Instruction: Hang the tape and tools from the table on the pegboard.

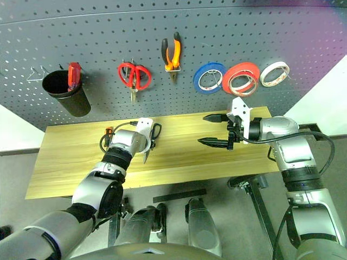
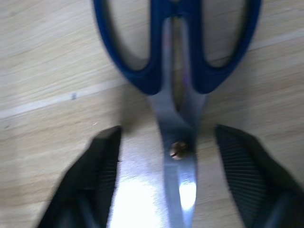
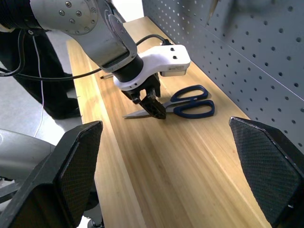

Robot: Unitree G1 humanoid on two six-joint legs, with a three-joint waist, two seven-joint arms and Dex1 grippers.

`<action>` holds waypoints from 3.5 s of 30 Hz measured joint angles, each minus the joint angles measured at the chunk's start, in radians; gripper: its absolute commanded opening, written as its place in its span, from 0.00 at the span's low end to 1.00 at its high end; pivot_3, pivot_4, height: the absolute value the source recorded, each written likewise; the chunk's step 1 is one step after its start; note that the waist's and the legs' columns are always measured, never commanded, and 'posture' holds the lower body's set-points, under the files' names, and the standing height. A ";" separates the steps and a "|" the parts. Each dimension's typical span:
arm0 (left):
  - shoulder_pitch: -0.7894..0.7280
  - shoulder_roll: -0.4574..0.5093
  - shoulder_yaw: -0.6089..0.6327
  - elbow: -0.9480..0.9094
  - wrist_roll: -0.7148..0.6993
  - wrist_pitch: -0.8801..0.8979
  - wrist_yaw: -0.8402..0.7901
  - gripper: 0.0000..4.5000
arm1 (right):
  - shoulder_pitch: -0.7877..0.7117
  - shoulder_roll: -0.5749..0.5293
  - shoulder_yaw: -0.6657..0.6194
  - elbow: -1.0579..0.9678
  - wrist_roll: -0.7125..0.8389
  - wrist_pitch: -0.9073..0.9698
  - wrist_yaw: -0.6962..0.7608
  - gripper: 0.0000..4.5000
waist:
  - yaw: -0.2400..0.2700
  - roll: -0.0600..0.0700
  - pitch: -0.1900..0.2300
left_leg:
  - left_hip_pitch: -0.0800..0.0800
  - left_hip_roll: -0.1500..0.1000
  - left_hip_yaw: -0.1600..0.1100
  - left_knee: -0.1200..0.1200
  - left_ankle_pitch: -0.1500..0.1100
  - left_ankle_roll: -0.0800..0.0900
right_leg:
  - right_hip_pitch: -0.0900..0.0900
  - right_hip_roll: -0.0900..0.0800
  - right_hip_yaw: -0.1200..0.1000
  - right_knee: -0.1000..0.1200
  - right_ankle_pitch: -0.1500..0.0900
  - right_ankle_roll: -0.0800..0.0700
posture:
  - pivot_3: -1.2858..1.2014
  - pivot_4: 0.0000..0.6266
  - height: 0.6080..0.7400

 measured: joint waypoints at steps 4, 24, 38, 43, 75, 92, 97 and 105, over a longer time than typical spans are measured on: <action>-0.009 -0.001 0.000 0.018 -0.002 0.002 -0.004 0.16 | 0.000 0.000 -0.014 -0.001 0.000 0.007 -0.009 1.00 | -0.005 0.000 0.000 | 0.000 0.000 0.000 0.000 0.000 0.000 | 0.000 0.000 0.000 0.001 0.000 0.000 | 0.38 0.41 1.00; 0.097 0.011 -0.059 -0.175 0.011 0.051 -0.039 0.16 | -0.012 0.016 -0.016 0.004 0.000 0.006 -0.013 1.00 | -0.001 0.000 0.000 | 0.000 0.000 0.000 0.000 0.000 0.000 | 0.000 0.000 0.000 0.001 0.000 0.000 | 0.39 0.40 1.00; 0.403 0.272 -0.355 -0.602 0.114 -0.194 -0.284 0.16 | -0.027 0.035 -0.025 0.066 0.005 -0.034 0.025 1.00 | 0.003 0.001 0.001 | -0.001 0.000 0.000 -0.001 0.000 0.000 | -0.001 -0.001 0.001 0.000 0.000 0.000 | 0.40 0.38 1.00; 0.471 0.316 -0.354 -0.659 0.125 -0.290 -0.329 0.16 | -0.034 0.041 -0.046 0.116 0.021 -0.062 0.053 1.00 | 0.005 0.001 0.001 | -0.002 0.000 0.000 -0.001 0.000 0.001 | -0.002 -0.001 0.001 -0.001 0.000 0.000 | 0.40 0.38 1.00; 0.698 0.369 -0.288 -0.866 0.229 -0.707 -0.281 0.16 | -0.012 0.043 -0.151 0.071 0.227 0.053 0.201 1.00 | 0.006 0.002 0.000 | -0.003 0.000 0.001 -0.001 0.000 0.001 | -0.003 -0.001 0.001 -0.001 0.000 0.000 | 0.41 0.33 1.00; 0.772 0.379 -0.200 -0.929 0.275 -0.968 -0.203 0.16 | -0.010 0.058 -0.196 0.081 0.269 0.086 0.193 1.00 | 0.005 0.003 -0.001 | -0.003 0.000 0.001 0.001 0.000 0.001 | -0.003 -0.001 0.001 0.000 0.000 0.000 | 0.41 0.32 1.00; 0.771 0.385 -0.177 -0.953 0.300 -1.034 -0.184 0.16 | -0.017 0.059 -0.200 0.103 0.269 0.085 0.193 1.00 | 0.005 0.003 -0.001 | -0.003 0.000 0.001 0.001 0.000 0.001 | -0.003 -0.001 0.001 0.000 0.000 0.000 | 0.41 0.32 1.00; 0.770 0.379 -0.153 -0.965 0.308 -1.076 -0.180 0.16 | -0.030 0.061 -0.221 0.160 0.272 0.073 0.210 1.00 | 0.004 0.004 -0.001 | -0.003 0.000 0.001 0.001 0.000 0.002 | -0.003 -0.001 0.001 0.001 0.000 0.000 | 0.41 0.32 1.00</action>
